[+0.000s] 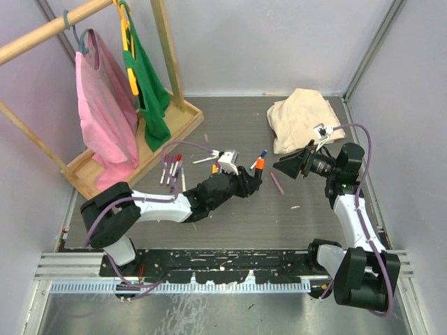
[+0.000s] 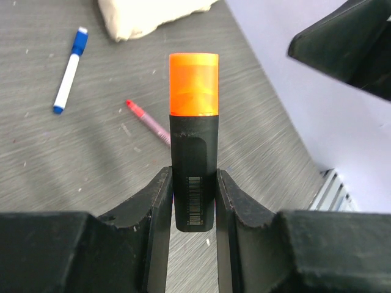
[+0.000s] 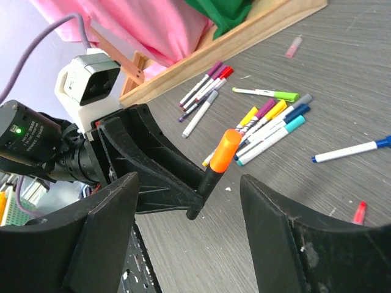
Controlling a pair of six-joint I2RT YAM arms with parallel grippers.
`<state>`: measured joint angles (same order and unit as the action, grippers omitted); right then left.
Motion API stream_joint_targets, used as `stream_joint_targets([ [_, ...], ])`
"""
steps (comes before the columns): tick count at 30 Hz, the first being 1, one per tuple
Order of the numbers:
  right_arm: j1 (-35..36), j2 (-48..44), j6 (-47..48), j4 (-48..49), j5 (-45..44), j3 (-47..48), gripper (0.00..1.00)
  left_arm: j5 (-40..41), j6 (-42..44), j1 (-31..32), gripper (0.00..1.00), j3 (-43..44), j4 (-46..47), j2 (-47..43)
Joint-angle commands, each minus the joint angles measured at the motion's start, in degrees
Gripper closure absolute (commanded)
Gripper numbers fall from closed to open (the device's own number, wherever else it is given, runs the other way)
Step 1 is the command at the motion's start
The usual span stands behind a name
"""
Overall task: Open the pen caps
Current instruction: Pick up the pen from the center of the board.
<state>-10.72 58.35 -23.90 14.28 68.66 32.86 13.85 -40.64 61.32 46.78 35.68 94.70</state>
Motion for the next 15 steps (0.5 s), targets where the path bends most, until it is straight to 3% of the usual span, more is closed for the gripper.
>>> stream_joint_targets([
  [1, 2.47, -0.39, -4.34, 7.20, -1.31, -0.24, 0.28, 5.01, 3.43, 2.17, 1.00, -0.81, 17.55, -2.59],
  [15, 9.23, 0.44, 2.31, -2.67, -11.56, 1.28, 0.38, 14.43, 18.43, 7.91, 1.00, 2.89, 17.83, -0.51],
])
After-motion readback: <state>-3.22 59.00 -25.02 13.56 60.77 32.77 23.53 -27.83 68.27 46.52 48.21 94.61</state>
